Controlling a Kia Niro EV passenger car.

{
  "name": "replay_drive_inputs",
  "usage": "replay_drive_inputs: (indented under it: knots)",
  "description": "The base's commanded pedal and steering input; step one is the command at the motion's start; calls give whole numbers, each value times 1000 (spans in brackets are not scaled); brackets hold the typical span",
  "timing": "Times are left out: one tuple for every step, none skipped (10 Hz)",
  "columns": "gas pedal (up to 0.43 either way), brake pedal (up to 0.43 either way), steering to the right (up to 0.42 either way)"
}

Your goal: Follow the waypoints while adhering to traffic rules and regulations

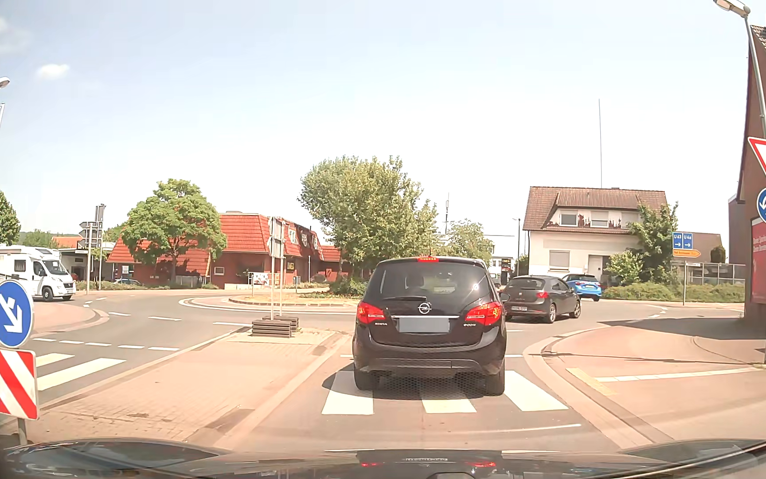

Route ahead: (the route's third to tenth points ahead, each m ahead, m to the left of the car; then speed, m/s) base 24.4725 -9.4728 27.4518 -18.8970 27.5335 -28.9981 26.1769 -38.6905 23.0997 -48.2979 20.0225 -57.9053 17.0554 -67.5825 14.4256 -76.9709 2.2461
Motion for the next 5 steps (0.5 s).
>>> replay_drive_inputs:
  knots:
    - [0,116,7]
    - [0,140,6]
    - [0,146,6]
    - [0,159,6]
    - [0,152,6]
